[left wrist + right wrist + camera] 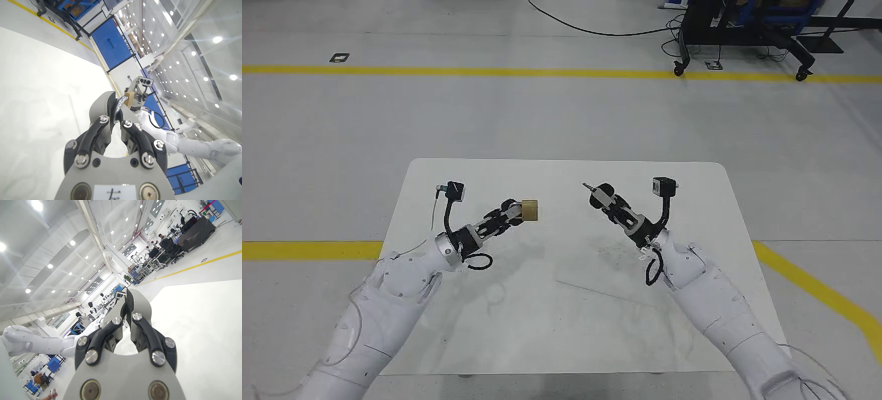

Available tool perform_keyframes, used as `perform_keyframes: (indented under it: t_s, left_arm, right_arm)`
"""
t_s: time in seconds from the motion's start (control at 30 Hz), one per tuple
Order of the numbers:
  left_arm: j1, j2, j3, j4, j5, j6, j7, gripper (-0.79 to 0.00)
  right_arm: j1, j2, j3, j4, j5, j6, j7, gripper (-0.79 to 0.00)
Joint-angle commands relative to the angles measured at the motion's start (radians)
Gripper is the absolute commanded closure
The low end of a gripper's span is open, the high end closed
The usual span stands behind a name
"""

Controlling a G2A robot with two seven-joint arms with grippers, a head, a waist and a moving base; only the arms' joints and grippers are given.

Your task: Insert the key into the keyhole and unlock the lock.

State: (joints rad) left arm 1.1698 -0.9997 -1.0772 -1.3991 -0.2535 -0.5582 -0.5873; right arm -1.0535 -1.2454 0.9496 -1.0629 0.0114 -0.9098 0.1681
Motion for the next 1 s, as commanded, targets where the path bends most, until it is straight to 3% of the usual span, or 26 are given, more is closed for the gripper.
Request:
perform_keyframes:
  t_s: [0.0,0.2,0.5,0.77,0.97]
  left_arm:
    - [-0.004,-0.003,0.011,-0.001,-0.034,-0.027,-0.057,0.000]
    - [-0.035,-0.010,0.041,-0.001,-0.086,-0.021,-0.199,0.000]
    - [-0.087,-0.024,0.069,0.037,-0.123,0.087,-0.256,0.000]
    - [-0.100,-0.033,0.060,0.061,-0.126,0.128,-0.213,0.000]
    - [-0.086,-0.031,0.034,0.043,-0.113,0.153,-0.189,0.000]
  right_arm:
    - [0.032,-0.020,-0.037,0.031,-0.006,-0.005,-0.020,0.000]
    - [0.100,-0.061,-0.084,0.094,-0.012,-0.046,-0.065,0.000]
    - [0.136,-0.105,-0.154,0.102,0.023,-0.103,-0.019,0.000]
    - [0.125,-0.104,-0.159,0.065,0.058,-0.103,0.110,0.000]
    - [0.108,-0.091,-0.103,0.043,0.075,-0.103,0.123,0.000]
